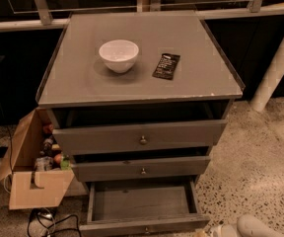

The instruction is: Close bottom drawer

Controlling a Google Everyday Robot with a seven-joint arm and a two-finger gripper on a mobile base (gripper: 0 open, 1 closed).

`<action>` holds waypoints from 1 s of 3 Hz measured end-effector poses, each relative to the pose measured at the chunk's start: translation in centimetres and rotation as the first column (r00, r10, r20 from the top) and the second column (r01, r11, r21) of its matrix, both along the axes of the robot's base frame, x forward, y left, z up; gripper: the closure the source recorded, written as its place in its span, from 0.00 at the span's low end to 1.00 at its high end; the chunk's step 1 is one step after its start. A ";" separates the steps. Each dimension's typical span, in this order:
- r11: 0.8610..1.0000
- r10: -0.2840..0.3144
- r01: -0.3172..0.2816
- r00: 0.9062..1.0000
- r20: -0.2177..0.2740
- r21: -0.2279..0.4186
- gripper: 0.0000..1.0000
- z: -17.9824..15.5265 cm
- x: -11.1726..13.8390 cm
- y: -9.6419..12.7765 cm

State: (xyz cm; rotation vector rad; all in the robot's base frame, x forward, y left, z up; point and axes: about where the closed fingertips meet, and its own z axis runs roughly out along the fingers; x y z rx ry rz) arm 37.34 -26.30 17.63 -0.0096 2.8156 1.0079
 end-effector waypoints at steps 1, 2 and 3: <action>0.998 -0.068 0.067 0.997 0.033 0.022 1.00 -0.8 2.1 -0.3; 0.991 -0.124 0.121 0.991 0.058 0.052 1.00 -1.7 4.7 -0.4; 0.992 -0.116 0.113 0.991 0.063 0.054 1.00 -1.8 5.5 0.1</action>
Offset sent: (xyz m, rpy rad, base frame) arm 0.0592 -0.0144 -0.0151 0.0451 -0.0952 -0.1723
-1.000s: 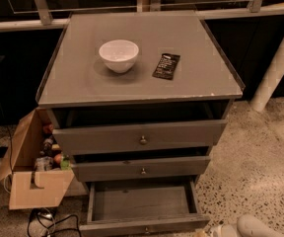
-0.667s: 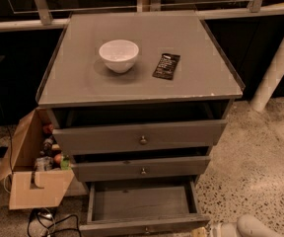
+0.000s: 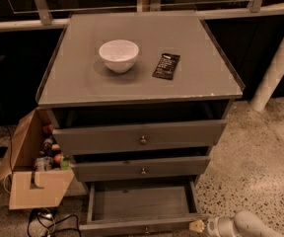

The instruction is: Close bottom drawer

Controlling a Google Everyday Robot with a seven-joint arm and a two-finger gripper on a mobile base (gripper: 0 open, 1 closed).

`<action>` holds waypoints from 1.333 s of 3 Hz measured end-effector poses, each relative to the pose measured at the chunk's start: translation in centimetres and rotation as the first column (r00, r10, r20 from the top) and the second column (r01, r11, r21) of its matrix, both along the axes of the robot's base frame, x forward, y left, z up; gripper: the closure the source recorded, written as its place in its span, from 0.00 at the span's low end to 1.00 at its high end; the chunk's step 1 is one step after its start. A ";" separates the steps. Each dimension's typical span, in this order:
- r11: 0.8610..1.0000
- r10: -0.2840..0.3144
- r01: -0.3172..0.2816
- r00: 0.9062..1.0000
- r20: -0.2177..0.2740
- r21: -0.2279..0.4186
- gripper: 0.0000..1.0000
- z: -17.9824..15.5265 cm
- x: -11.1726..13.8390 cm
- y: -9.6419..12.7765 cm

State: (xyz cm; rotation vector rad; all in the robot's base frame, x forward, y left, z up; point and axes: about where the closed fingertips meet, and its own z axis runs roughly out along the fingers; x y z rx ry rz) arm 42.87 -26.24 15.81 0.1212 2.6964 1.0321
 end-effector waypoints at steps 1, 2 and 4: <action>1.000 0.023 -0.024 1.000 0.016 0.006 1.00 0.4 1.0 0.9; 0.996 0.078 -0.080 0.995 0.056 0.034 1.00 1.8 2.2 2.3; 0.997 0.059 -0.061 0.998 0.031 0.038 1.00 0.7 2.1 2.3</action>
Offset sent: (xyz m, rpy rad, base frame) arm 0.0289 0.0226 0.0248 0.0233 -0.0758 0.0948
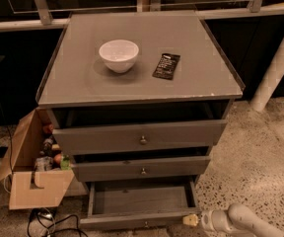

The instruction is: Close bottom drawer

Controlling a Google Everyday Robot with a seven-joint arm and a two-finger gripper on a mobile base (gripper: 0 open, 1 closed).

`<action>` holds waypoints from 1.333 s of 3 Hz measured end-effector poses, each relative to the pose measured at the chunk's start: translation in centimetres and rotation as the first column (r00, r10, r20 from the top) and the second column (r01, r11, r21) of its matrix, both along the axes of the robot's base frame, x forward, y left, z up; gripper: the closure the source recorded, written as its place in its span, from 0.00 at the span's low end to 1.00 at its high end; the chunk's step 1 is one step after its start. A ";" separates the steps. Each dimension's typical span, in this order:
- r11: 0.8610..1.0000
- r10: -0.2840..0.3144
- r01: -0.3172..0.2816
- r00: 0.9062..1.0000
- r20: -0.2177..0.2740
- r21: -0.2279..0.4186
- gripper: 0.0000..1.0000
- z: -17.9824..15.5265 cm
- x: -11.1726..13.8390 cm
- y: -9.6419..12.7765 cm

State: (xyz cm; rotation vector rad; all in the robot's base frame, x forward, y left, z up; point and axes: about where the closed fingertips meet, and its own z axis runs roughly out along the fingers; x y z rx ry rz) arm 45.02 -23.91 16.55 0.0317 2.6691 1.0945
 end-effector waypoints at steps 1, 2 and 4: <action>1.000 -0.027 0.027 1.000 -0.001 0.004 1.00 -0.5 0.9 0.0; 1.000 -0.030 0.029 0.999 0.016 0.008 1.00 -0.3 2.5 0.3; 0.999 -0.024 0.023 0.998 0.060 0.029 1.00 0.3 5.7 1.8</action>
Offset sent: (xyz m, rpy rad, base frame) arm 0.0462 0.0012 0.0023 0.0051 -0.0418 -0.0389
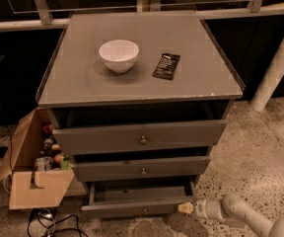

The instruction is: Close bottom drawer

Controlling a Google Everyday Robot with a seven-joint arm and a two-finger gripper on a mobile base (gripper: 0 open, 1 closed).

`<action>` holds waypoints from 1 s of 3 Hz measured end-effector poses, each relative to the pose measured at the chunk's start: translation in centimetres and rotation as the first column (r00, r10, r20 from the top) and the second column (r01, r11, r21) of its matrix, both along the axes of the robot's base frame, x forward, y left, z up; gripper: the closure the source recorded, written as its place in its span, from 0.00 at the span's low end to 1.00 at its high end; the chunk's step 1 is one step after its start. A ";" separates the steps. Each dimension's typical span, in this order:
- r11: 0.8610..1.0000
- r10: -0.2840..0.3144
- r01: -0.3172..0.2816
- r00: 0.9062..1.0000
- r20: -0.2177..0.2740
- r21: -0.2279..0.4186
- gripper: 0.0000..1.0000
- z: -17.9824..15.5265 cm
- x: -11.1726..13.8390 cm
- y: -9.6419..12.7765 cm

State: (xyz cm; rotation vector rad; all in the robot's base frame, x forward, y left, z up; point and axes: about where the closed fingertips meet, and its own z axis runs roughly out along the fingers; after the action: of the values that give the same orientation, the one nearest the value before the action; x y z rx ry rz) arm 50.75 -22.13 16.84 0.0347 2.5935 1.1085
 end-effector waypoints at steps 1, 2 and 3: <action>1.000 -0.007 0.007 1.000 0.018 0.009 1.00 0.3 0.8 0.2; 1.000 -0.025 0.025 0.999 0.040 0.012 1.00 0.7 1.4 0.4; 0.997 -0.076 0.077 0.995 0.067 0.001 1.00 1.3 1.9 0.1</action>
Offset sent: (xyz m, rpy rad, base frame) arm 0.0229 -0.0007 0.0137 0.0079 -0.0706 -0.0538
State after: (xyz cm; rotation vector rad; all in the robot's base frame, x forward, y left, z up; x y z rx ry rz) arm 52.67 -22.00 18.10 0.0939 2.5116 1.0621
